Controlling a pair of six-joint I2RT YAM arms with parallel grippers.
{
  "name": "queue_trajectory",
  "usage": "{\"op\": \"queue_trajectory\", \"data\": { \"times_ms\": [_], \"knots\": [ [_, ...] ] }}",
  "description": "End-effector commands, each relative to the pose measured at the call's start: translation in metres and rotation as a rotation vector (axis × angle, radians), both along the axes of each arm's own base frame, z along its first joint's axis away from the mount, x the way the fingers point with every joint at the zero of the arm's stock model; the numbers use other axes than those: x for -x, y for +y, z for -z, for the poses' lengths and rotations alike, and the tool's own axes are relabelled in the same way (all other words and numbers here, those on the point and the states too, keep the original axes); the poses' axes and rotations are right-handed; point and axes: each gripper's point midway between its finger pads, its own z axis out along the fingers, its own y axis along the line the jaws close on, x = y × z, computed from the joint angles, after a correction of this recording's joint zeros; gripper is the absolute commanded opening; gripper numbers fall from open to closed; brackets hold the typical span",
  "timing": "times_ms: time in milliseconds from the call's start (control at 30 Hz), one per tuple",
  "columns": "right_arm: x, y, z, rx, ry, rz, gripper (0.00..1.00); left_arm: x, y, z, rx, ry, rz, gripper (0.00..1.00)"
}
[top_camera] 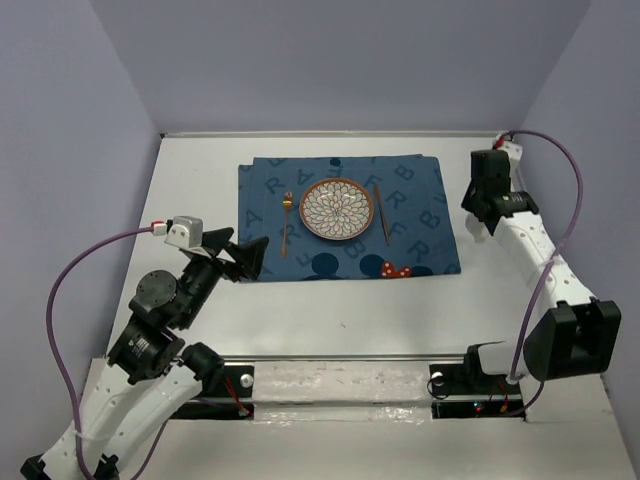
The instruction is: Set the dinner table for one person
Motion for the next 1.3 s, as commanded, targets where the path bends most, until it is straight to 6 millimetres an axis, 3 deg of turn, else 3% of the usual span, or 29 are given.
{"op": "queue_trajectory", "data": {
  "times_ms": [0, 67, 233, 433, 467, 500, 767, 1067, 1167, 1267],
  "knots": [
    [-0.073, 0.052, -0.075, -0.005, -0.214, -0.243, 0.0, -0.005, -0.002, -0.01, 0.004, -0.038, -0.003, 0.99],
    [-0.101, 0.073, -0.072, 0.046, -0.177, -0.318, 0.0, -0.007, -0.001, -0.008, -0.001, -0.03, -0.012, 0.99],
    [-0.166, 0.103, -0.054, 0.055, -0.125, -0.434, 0.0, -0.013, -0.002, -0.003, -0.015, -0.014, -0.019, 0.99],
    [-0.212, 0.126, -0.034, 0.038, -0.093, -0.528, 0.0, -0.018, 0.002, 0.0, -0.025, -0.005, -0.042, 0.99],
    [-0.22, 0.128, -0.044, 0.041, -0.117, -0.531, 0.0, -0.019, 0.002, 0.0, -0.026, -0.003, -0.045, 0.99],
    [-0.227, 0.13, -0.03, 0.043, -0.093, -0.535, 0.0, -0.019, 0.003, 0.001, -0.026, -0.002, -0.049, 0.99],
    [-0.247, 0.134, -0.002, 0.048, -0.048, -0.548, 0.0, -0.023, 0.006, 0.003, -0.032, 0.007, -0.067, 0.99],
    [-0.252, 0.131, 0.021, 0.056, -0.011, -0.524, 0.0, -0.026, 0.007, 0.005, -0.037, 0.012, -0.073, 0.99],
    [-0.252, 0.124, 0.017, 0.071, -0.019, -0.476, 0.21, -0.027, 0.007, 0.005, -0.037, 0.013, -0.073, 0.99],
    [-0.25, 0.124, -0.009, 0.06, -0.07, -0.464, 0.56, -0.028, 0.008, 0.005, -0.037, 0.014, -0.079, 0.99]
  ]
}}
